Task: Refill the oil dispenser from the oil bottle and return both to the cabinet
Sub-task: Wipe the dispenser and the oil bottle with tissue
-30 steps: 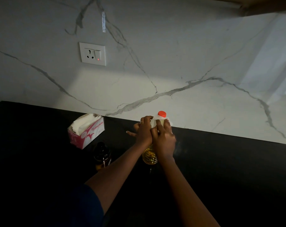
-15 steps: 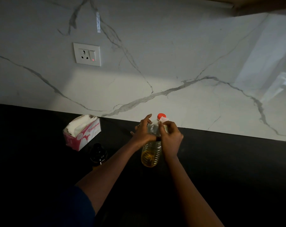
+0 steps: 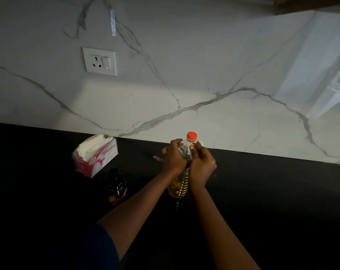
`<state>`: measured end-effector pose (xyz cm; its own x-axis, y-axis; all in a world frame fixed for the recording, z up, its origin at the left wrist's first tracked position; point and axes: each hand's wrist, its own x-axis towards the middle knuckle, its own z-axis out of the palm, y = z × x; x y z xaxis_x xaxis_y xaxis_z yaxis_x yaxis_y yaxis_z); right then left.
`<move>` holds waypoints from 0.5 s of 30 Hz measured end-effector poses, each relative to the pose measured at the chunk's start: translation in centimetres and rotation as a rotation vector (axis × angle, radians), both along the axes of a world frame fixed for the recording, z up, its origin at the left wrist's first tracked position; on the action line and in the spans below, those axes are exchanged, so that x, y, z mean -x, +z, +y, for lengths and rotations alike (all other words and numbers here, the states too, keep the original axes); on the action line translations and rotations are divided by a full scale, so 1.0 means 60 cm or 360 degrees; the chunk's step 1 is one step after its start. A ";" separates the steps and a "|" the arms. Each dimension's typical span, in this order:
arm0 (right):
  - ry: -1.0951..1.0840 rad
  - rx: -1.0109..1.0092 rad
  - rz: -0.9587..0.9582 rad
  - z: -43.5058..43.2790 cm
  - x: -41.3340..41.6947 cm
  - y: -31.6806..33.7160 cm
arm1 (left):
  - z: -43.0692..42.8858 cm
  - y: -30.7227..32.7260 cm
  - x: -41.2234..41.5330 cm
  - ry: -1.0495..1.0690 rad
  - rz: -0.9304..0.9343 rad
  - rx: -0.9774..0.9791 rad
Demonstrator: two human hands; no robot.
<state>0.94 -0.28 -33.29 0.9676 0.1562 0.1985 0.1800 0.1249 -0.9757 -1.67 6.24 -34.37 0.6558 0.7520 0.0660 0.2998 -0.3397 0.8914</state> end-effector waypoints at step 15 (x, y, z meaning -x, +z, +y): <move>-0.0218 0.0025 -0.0003 0.014 0.018 0.019 | -0.039 0.001 -0.009 0.0324 0.0025 -0.0003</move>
<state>-0.15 0.55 -32.13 0.9797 0.0256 0.1990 0.1963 0.0839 -0.9770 -1.16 3.87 -34.28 0.4914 0.8690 0.0584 0.3764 -0.2723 0.8855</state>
